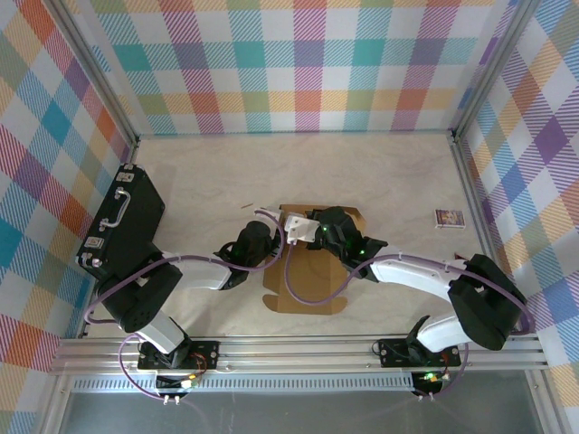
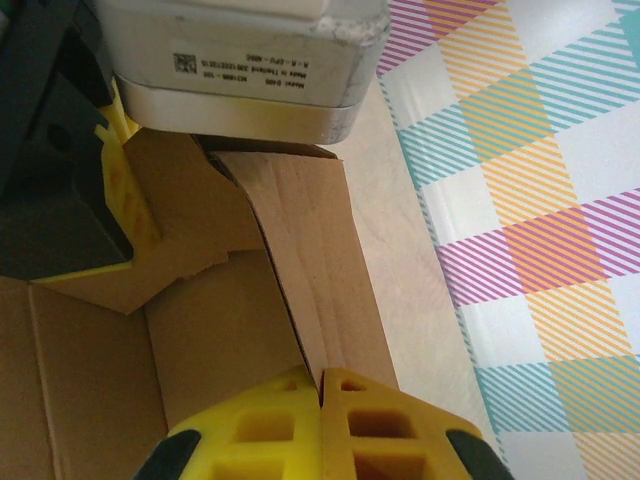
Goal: Fold the paper box
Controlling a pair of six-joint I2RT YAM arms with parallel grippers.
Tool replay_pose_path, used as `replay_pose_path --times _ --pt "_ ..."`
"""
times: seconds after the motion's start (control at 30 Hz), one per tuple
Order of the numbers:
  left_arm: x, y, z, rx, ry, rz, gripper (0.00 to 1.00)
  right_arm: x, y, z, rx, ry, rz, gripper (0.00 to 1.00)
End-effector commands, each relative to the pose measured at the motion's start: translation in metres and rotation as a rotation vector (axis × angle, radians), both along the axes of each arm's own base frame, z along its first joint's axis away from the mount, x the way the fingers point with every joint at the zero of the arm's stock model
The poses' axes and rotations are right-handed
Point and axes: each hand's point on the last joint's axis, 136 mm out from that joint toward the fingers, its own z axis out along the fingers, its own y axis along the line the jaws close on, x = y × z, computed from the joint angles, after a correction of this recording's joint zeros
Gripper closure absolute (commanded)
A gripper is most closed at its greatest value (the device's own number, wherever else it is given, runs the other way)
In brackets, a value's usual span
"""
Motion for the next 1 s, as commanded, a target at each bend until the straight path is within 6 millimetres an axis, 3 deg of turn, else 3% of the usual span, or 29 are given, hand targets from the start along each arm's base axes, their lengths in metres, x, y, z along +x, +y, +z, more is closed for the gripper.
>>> replay_pose_path --times 0.0,0.1,0.23,0.33,0.57,0.73,0.87,0.97 --pt "0.014 -0.011 0.039 -0.120 -0.099 0.024 0.95 -0.019 0.008 -0.024 -0.018 0.126 0.060 0.91" --pt "0.013 -0.009 0.039 -0.106 -0.099 0.035 1.00 -0.019 0.008 -0.019 -0.008 0.126 0.055 0.87" --pt "0.013 -0.005 0.037 -0.081 -0.092 0.053 1.00 -0.017 0.006 -0.002 0.040 0.121 0.029 0.62" --pt "0.012 -0.003 0.037 -0.078 -0.092 0.057 1.00 -0.016 0.001 0.020 0.100 0.124 0.005 0.49" --pt "0.011 0.002 0.043 -0.058 -0.085 0.079 1.00 -0.026 -0.028 0.063 0.248 0.163 -0.085 0.34" --pt "0.013 0.010 0.038 0.004 -0.047 0.119 1.00 -0.038 -0.072 0.091 0.477 0.163 -0.214 0.23" --pt "0.011 0.012 0.028 0.027 -0.016 0.128 1.00 -0.037 -0.131 0.076 0.705 0.213 -0.459 0.19" --pt "0.010 0.015 0.024 0.040 -0.001 0.135 1.00 -0.038 -0.157 0.052 0.865 0.300 -0.562 0.22"
